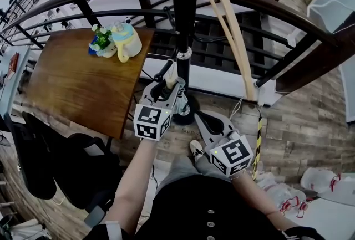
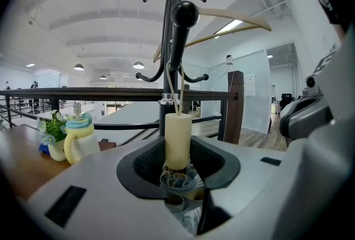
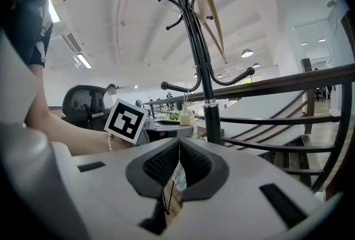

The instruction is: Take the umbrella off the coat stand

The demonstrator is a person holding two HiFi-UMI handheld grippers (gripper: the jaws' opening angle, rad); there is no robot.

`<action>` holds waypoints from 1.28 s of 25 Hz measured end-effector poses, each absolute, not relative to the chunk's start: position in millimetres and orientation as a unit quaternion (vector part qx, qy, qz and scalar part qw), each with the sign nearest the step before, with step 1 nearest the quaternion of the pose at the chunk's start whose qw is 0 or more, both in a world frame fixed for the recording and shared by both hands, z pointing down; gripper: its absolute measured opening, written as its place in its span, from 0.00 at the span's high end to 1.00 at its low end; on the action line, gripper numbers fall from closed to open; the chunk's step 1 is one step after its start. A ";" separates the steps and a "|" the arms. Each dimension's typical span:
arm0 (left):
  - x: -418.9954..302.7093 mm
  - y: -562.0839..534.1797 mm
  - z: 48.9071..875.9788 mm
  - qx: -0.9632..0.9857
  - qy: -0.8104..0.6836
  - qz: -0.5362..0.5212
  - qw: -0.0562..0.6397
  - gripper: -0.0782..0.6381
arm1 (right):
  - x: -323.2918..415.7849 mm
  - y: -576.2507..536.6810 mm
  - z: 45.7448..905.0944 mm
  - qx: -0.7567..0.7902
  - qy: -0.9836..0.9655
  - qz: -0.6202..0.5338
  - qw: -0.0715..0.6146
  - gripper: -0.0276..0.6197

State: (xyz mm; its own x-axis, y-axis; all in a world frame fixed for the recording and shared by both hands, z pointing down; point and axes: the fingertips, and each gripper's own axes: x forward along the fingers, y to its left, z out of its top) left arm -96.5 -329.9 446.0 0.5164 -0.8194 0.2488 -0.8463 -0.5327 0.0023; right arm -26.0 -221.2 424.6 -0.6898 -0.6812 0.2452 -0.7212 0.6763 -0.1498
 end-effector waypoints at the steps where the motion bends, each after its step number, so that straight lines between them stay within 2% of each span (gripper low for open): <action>1: -97.9 -328.2 445.1 0.868 -0.481 0.111 0.059 0.69 | -26.2 -221.0 424.4 0.384 -0.912 0.118 0.084 0.91; 32: -121.9 -243.6 387.1 0.867 -0.494 0.067 0.022 0.69 | -38.2 -190.5 408.3 0.379 -0.918 0.093 0.073 0.91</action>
